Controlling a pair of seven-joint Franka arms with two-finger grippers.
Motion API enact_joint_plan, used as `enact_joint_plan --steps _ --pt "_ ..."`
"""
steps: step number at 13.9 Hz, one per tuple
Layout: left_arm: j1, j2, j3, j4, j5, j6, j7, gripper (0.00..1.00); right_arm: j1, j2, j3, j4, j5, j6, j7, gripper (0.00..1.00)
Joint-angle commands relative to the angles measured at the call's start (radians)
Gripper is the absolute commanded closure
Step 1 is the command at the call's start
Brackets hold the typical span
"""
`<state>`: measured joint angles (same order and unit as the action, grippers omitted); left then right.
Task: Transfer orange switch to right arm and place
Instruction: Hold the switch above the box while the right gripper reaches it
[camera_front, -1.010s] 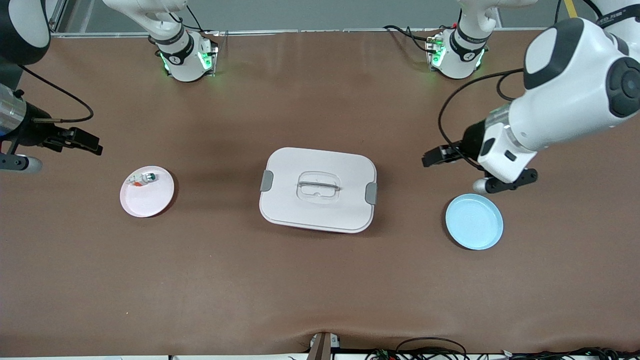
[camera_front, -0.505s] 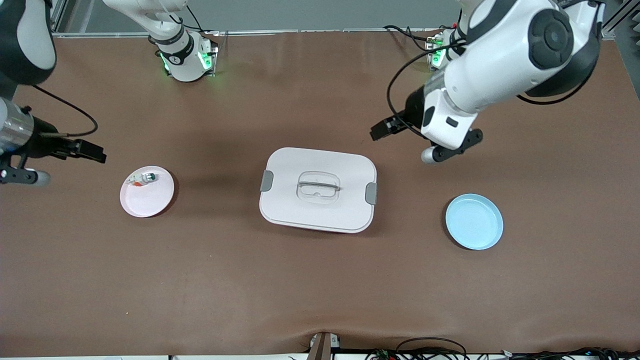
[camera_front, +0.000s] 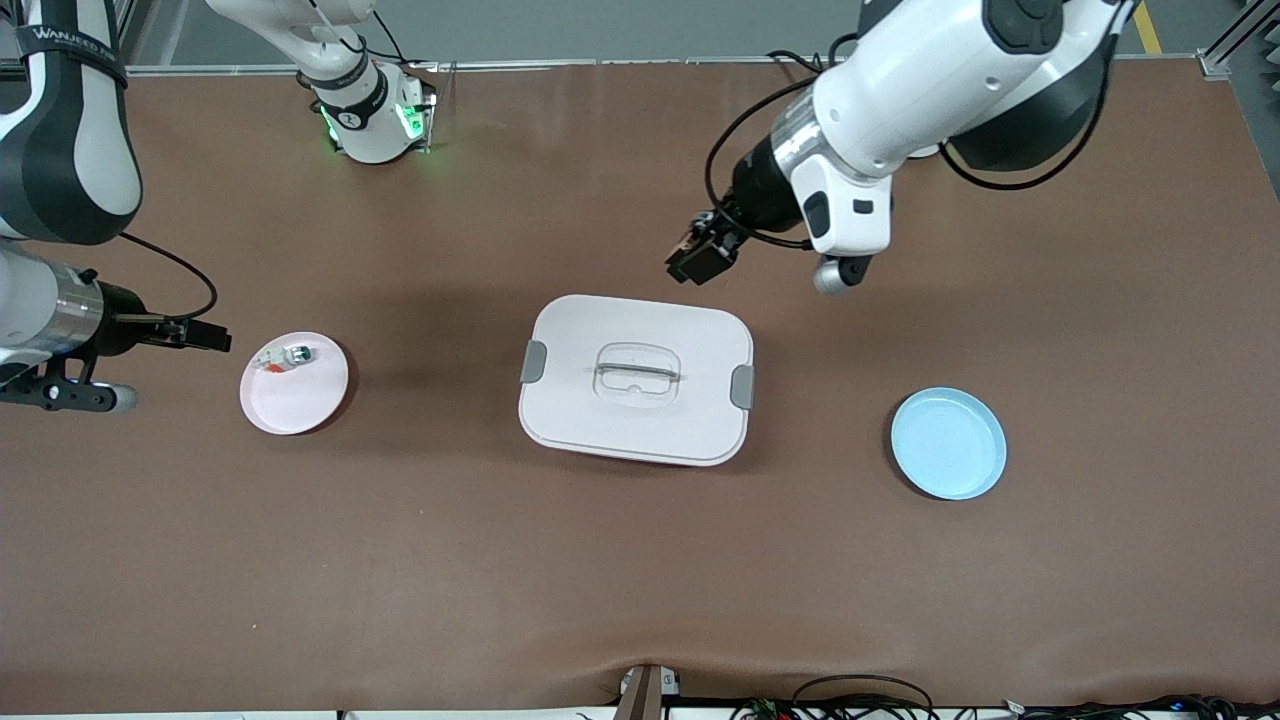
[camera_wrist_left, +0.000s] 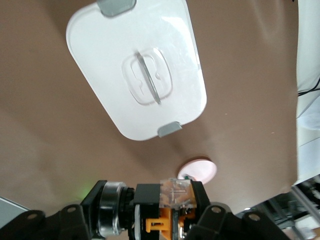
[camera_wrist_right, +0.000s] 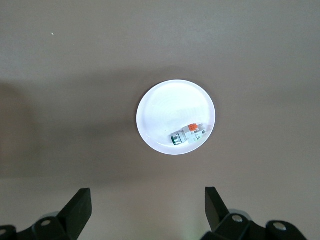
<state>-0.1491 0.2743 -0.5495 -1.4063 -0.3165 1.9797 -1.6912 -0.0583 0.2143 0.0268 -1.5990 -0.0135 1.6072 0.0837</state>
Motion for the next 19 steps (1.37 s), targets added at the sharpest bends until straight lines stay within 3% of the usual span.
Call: enact_joint_plan --steps 1,5,8,11,14,19 --pt "-0.065 0.049 -0.003 0.024 -0.016 0.133 -0.178 0.73 -0.001 0.007 0.012 0.022 0.026 0.002 0.01 0.0" --pt "-0.165 0.112 0.003 0.024 -0.004 0.336 -0.329 0.73 0.008 -0.004 0.015 0.014 0.154 0.008 -0.021 0.0" --pt "-0.237 0.18 0.006 0.024 0.051 0.422 -0.393 0.73 0.009 -0.012 0.015 0.014 0.341 -0.001 -0.082 0.0" --pt "-0.276 0.233 0.006 0.024 0.144 0.473 -0.456 0.73 0.029 -0.025 0.024 0.016 0.45 -0.003 -0.094 0.0" --pt "-0.287 0.246 0.006 0.024 0.158 0.479 -0.456 0.72 0.066 -0.053 0.03 -0.002 0.487 0.006 -0.094 0.0" --pt "-0.287 0.244 0.006 0.023 0.16 0.479 -0.455 0.72 0.106 -0.096 0.031 -0.024 0.668 0.045 -0.11 0.0"
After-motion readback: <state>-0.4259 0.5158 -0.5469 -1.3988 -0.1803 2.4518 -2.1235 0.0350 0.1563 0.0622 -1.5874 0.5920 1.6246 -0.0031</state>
